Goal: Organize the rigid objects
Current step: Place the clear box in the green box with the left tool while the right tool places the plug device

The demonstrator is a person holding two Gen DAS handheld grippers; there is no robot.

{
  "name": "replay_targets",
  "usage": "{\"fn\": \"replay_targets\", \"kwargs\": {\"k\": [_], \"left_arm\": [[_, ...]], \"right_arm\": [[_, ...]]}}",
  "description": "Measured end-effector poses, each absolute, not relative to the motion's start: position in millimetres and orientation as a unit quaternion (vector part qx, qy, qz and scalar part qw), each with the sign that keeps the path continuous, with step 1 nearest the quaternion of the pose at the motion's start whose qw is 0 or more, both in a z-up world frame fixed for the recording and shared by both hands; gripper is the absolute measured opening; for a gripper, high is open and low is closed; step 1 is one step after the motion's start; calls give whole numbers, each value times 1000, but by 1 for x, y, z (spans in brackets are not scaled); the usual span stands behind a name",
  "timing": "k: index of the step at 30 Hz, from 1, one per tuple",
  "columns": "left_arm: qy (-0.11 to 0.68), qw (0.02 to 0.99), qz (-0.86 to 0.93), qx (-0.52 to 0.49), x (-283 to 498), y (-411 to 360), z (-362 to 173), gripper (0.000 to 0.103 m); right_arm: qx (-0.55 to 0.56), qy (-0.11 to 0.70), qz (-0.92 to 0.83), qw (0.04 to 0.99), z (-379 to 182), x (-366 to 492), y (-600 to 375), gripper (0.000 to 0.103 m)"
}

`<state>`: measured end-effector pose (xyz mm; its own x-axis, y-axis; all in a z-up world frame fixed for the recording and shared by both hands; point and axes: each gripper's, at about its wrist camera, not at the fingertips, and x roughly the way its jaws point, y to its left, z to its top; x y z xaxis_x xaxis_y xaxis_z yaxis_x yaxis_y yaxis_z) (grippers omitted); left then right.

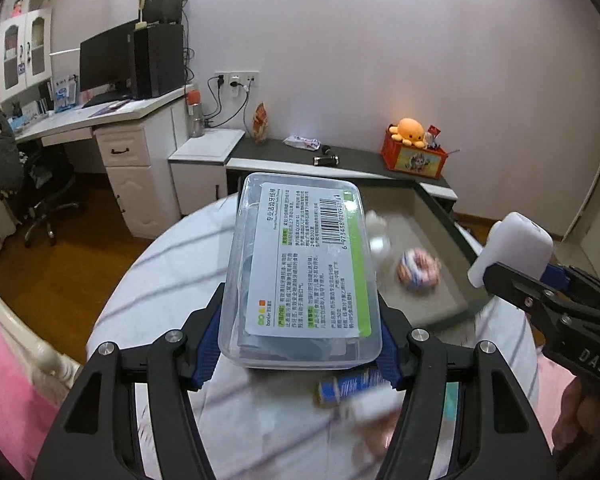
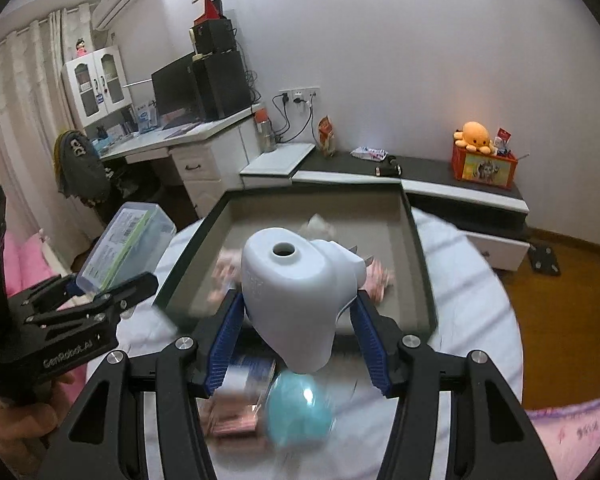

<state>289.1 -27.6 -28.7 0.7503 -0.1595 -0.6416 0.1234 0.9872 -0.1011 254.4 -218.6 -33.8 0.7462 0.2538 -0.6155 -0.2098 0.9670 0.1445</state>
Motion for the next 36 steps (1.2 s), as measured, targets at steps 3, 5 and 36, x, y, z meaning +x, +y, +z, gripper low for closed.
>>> {"fn": "replay_targets", "kwargs": {"k": [3, 5, 36], "left_arm": [[349, 933, -84, -28, 323, -35, -28, 64], [356, 930, -87, -24, 345, -43, -32, 64], [378, 924, -50, -26, 355, -31, -53, 103]], "right_arm": [[28, 334, 116, 935, -31, 290, -221, 56], [31, 342, 111, 933, -35, 314, -226, 56], [57, 399, 81, 912, -70, 374, -235, 88]]}}
